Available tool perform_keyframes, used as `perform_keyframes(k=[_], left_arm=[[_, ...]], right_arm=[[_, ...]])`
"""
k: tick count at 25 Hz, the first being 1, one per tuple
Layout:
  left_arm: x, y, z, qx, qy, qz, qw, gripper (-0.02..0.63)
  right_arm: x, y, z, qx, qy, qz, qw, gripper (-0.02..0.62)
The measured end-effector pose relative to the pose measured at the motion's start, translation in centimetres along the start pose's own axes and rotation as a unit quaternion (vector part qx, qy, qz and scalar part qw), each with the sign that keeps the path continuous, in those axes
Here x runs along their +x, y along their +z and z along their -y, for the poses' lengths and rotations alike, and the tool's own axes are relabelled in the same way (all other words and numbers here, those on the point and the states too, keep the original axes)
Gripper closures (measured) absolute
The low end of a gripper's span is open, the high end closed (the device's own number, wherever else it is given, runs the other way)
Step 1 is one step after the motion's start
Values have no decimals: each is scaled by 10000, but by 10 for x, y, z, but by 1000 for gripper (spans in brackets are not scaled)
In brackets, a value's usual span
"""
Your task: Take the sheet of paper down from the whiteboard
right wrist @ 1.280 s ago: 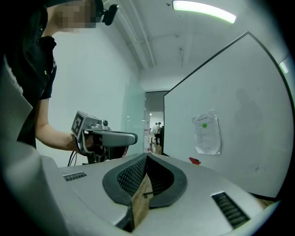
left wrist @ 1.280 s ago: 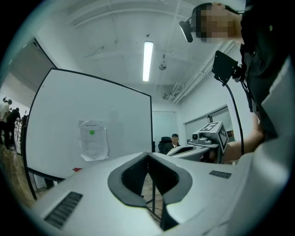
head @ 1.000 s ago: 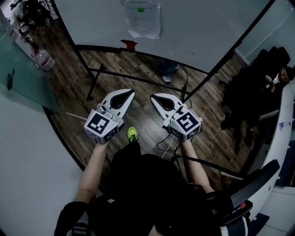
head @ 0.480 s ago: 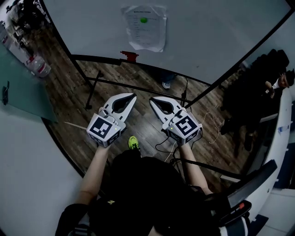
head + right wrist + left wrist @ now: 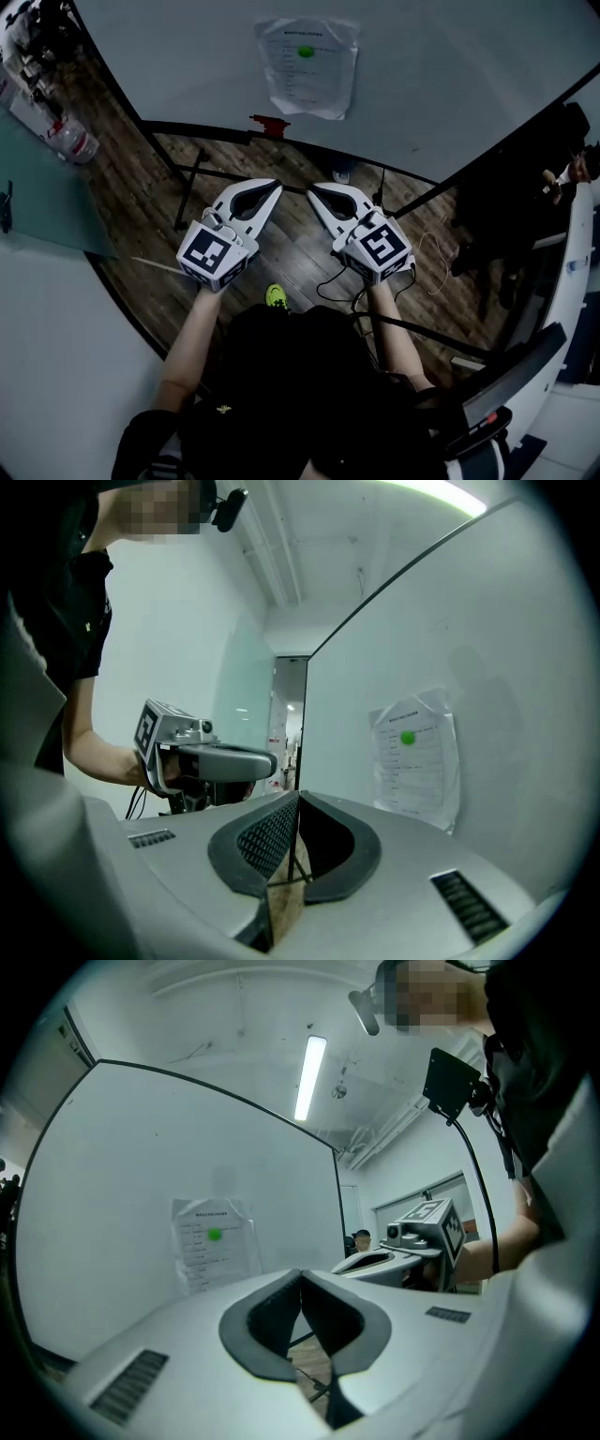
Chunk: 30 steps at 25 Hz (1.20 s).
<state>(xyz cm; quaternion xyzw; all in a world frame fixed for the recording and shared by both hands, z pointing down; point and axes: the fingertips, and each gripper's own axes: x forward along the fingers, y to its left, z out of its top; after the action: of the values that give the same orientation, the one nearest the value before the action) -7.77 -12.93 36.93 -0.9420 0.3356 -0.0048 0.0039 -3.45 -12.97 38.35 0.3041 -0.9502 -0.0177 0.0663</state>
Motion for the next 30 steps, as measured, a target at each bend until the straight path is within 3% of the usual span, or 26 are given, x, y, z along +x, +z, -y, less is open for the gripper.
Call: perform_keyframes(k=[19,30], left_arm=[[51,62,-48,651,-31,428,9970,572],[85,65,-78,703,75,409,9967,571]], right_arm=[[34,48,55,-766,-268,244,9964,577],[55,62,99,-1030,-334,280,9937,568]])
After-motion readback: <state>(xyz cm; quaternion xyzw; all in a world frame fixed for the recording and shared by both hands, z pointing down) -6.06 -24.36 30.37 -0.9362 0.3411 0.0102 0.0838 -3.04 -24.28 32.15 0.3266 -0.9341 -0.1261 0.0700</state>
